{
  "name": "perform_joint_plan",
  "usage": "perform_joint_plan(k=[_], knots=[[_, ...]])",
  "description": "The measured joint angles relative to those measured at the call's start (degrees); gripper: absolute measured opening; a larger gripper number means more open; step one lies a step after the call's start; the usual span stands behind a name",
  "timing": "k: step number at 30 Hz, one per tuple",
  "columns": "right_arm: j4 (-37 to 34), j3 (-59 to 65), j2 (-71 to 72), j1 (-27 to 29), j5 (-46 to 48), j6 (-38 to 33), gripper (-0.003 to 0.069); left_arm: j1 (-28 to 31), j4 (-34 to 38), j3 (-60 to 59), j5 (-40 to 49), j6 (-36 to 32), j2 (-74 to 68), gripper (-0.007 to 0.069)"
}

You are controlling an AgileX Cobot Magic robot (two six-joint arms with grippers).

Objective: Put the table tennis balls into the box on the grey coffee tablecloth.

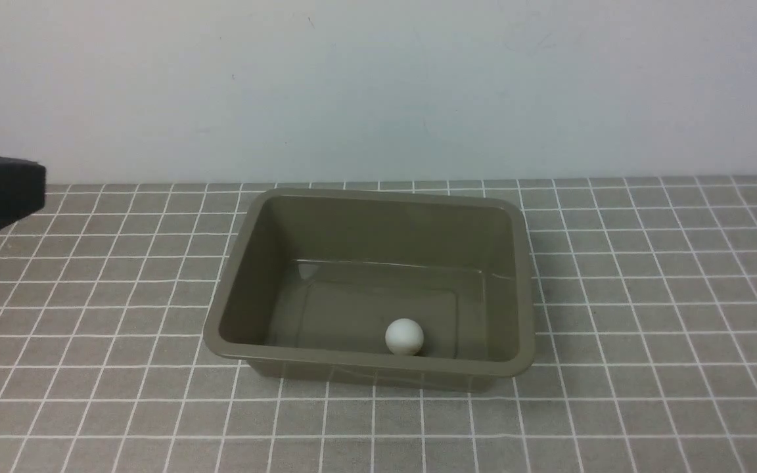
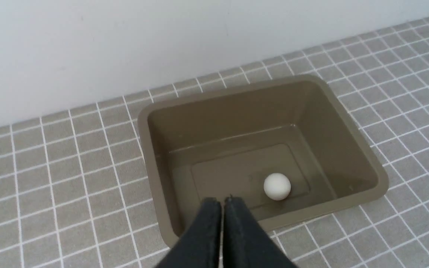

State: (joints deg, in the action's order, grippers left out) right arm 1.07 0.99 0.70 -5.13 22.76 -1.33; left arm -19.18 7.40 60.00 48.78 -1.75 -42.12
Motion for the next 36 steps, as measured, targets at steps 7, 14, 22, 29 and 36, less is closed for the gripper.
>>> perform_joint_plan(k=[7,14,22,29,36], knots=[[0.0,0.0,0.0,0.0,0.0,0.0,-0.0011,5.9,-2.1,-27.9,-21.4,-0.3,22.7,-0.0005],[0.0,0.0,0.0,0.0,0.0,0.0,-0.0011,13.9,-5.1,-53.3,-29.3,-0.3,39.8,-0.0005],[0.0,0.0,0.0,0.0,0.0,0.0,-0.0011,15.3,-5.6,-61.5,-27.4,-0.3,42.7,-0.0005],[0.0,0.0,0.0,0.0,0.0,0.0,-0.0011,15.3,-5.6,-61.5,-27.4,-0.3,42.7,-0.0005],[0.0,0.0,0.0,0.0,0.0,0.0,-0.0011,15.3,-5.6,-61.5,-27.3,-0.3,42.7,-0.0005]])
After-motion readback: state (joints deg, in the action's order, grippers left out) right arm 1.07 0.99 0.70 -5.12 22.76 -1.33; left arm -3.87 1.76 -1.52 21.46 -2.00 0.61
